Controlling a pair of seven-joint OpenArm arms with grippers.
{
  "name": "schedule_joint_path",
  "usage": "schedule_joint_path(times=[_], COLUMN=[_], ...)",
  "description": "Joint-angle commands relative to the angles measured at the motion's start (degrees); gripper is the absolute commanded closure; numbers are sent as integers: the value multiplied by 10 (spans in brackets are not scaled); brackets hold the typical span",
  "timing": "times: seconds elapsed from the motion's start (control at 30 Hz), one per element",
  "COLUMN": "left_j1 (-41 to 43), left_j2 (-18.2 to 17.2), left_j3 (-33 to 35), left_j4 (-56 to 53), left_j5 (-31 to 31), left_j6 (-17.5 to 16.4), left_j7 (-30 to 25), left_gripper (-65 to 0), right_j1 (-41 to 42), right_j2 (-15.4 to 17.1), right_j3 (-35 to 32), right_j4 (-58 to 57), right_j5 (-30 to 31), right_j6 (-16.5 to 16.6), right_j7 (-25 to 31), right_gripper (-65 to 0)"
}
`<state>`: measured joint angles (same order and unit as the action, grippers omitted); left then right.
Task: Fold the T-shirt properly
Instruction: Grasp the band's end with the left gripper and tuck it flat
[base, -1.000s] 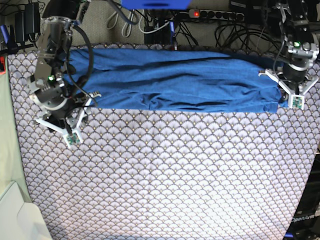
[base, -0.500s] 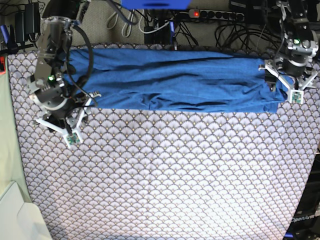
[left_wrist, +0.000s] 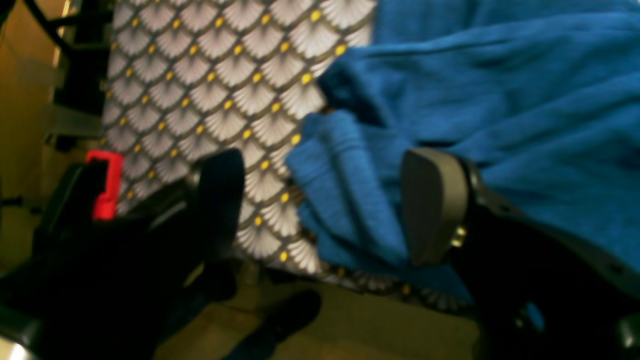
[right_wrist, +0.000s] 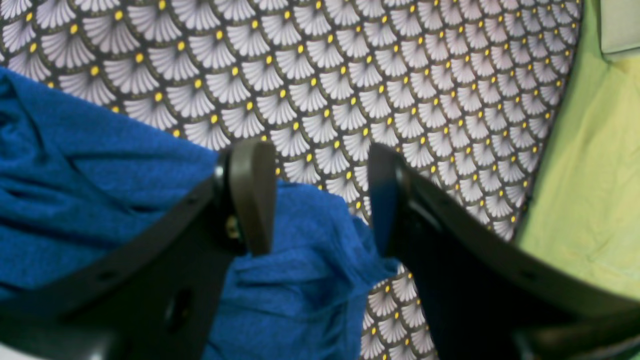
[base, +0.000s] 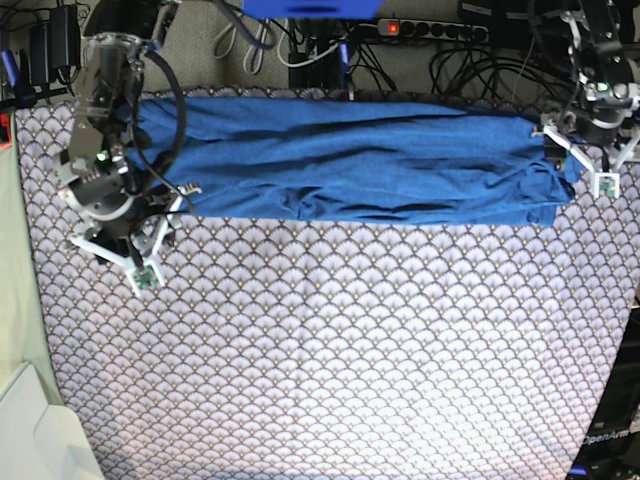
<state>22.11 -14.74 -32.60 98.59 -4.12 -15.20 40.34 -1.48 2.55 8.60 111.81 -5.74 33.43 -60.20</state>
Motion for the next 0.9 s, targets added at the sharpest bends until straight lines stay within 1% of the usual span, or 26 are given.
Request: schedule_joint_path(times=[0.0,0.1,0.37,0.5,0.67,0.87], left_j1=[-11,-20,-71,-87,-86,-84], left_j2=[-8,-9,-3,-3,-7,-3], left_j3=[-3,-2,2,4,45,71], left_j4=[4,-19,-98,-128,-135,-136], left_j5=[-16,-37,-37,-37,-37,-37], left_j6=[1,1,1,1,1,1], left_j7=[-12,-12,-11,-11,-11,-11], left_gripper=[-476,-476,-476,-476,-476,-472], right_j1=[9,9,9,9,19,20], right_j2=[2,1,4,11,11,11], right_j3=[1,1,0,0,0,0], right_j4=[9,9,9,9,9,9], right_j5=[2,2,2,2,1,1], right_j6=[2,2,2,2,2,2], right_j7=[10,10,11,11,11,11], right_gripper=[-302,-302,-302,-302,-302,-302])
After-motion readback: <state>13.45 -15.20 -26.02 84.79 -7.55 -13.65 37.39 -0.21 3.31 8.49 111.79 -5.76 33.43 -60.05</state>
